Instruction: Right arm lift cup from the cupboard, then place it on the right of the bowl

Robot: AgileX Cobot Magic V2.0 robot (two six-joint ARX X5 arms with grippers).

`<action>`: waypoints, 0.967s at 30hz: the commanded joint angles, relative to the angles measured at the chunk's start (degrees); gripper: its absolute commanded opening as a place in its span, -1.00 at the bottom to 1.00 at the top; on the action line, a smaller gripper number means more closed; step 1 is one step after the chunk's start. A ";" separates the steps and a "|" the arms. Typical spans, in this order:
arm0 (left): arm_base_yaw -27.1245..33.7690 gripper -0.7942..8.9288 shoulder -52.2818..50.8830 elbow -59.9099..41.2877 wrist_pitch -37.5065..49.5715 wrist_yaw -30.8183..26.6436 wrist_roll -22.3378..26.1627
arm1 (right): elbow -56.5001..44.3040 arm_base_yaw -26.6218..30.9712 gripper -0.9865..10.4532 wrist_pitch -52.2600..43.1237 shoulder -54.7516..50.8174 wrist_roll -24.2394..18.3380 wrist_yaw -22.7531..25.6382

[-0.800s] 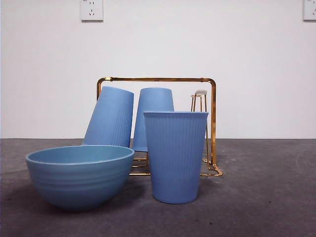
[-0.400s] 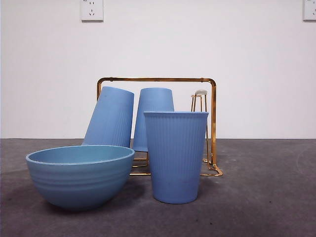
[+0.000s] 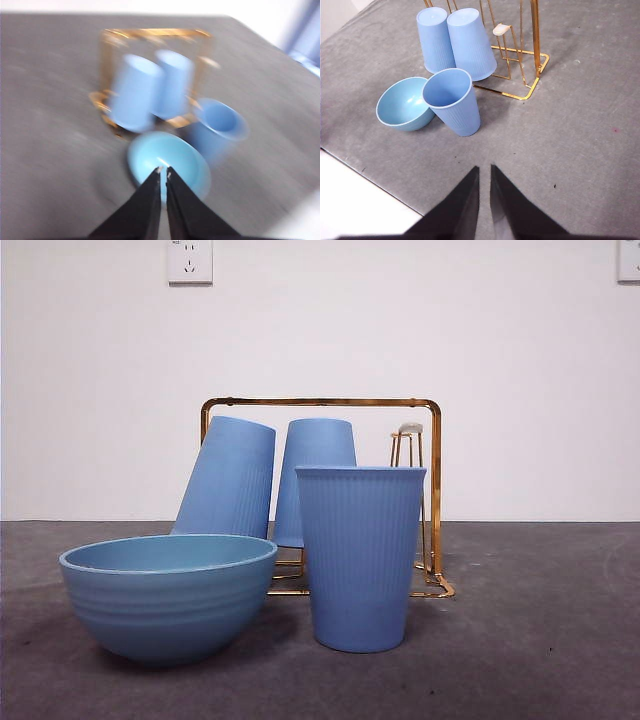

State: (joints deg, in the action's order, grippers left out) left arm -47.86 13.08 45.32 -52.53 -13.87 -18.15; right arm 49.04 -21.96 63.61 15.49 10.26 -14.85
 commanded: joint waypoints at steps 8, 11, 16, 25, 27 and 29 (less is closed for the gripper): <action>34.38 -0.80 -5.84 -30.71 36.57 12.39 18.27 | 0.57 -0.09 -0.77 -0.57 -0.02 -0.68 -0.11; 39.47 -0.80 -7.30 -38.12 41.77 12.39 13.18 | 0.57 -0.09 -0.77 -0.57 -0.02 -0.68 -0.07; 44.30 -0.80 -10.54 -44.17 42.23 12.35 12.96 | 0.57 -0.09 -0.77 -0.57 -0.02 -0.68 -0.11; 46.23 -0.80 -12.92 -44.59 41.59 12.37 16.85 | 0.57 -0.09 -0.77 -0.57 -0.02 -0.68 -0.09; 46.23 -0.80 -12.92 -44.59 41.75 12.37 16.85 | 0.57 -0.09 -0.77 -0.57 -0.02 -0.68 -0.09; 46.23 -0.80 -12.90 -44.59 41.75 12.37 16.85 | 0.57 -0.09 -0.77 -0.57 -0.02 -0.68 -0.07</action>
State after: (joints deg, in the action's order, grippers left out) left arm -1.72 0.25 1.85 -10.46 -1.48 -2.22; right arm 49.04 -21.96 63.61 15.46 10.26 -14.90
